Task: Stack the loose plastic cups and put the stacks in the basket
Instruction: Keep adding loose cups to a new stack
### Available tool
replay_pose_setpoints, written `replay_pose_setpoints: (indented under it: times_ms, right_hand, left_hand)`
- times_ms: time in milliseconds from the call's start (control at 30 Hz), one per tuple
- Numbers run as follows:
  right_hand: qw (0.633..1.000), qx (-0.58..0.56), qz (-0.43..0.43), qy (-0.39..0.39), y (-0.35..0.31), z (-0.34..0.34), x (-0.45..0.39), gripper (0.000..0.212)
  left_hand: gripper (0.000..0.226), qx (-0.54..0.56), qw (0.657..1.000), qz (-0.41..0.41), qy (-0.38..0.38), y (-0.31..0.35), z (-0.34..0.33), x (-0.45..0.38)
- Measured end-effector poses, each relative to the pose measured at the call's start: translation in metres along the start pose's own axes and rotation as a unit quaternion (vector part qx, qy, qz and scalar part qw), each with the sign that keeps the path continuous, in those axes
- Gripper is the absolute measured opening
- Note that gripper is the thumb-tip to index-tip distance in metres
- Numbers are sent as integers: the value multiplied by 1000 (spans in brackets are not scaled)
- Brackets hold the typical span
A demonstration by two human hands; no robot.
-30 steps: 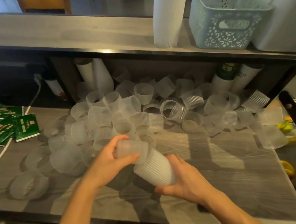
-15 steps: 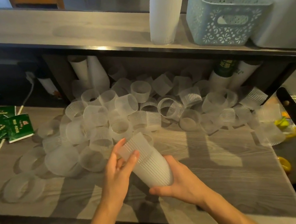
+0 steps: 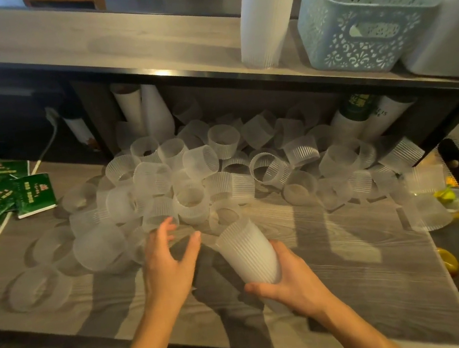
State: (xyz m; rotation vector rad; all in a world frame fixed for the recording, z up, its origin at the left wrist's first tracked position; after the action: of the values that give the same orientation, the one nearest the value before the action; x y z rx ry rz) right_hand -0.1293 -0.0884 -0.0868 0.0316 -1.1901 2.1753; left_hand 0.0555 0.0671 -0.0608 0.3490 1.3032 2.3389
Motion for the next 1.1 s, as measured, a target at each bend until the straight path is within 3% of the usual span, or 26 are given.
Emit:
replay_pose_setpoints:
  times_ms: [67,200,333,467,633,733,900,1000,1100]
  right_hand:
    - [1000,7,-8,5,3,3,-2,85]
    - [1000,19,-8,-1,5,3,-5,91]
    - [1000,12,-15,-4,5,1,-7,93]
    - [1000,5,-15,-7,7,4,-5,96]
    - [1000,-7,-26,3,13,10,-5,91]
    - [999,-13,-30,9,12,13,-8,88]
    - [999,30,-12,0,0,18,-20,87]
    - [998,70,1,-10,-10,19,-28,88]
    - [994,109,25,-11,-23,18,-37,87]
  left_hand:
    - [70,-139,989,-39,38,0,5,-16]
    - [94,-369,913,-174,16,20,-23,-49]
    - [104,-424,890,-166,-23,22,-46,-82]
    - [98,-436,878,-198,-14,22,-57,-91]
    - [85,-393,891,-229,0,26,-49,-89]
    - [84,-337,915,-220,16,31,-33,-88]
    - [76,-68,990,-120,40,28,6,-77]
    - [67,102,994,-39,-13,28,10,-62]
    - [58,139,983,-38,-114,37,-7,-50]
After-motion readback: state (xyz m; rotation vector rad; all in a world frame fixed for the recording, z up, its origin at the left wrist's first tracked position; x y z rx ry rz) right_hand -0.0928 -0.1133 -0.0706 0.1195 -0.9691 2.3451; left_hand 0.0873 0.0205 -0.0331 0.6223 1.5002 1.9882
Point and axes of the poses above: each hand's wrist, its own x-axis away from the middle knuckle, its own z-axis out of the back of the hand, y = z × x, the point moved 8 cm from there along -x, towards the middle knuckle, and after that the axes turned 1 degree about -y, right-handed, at the moved point
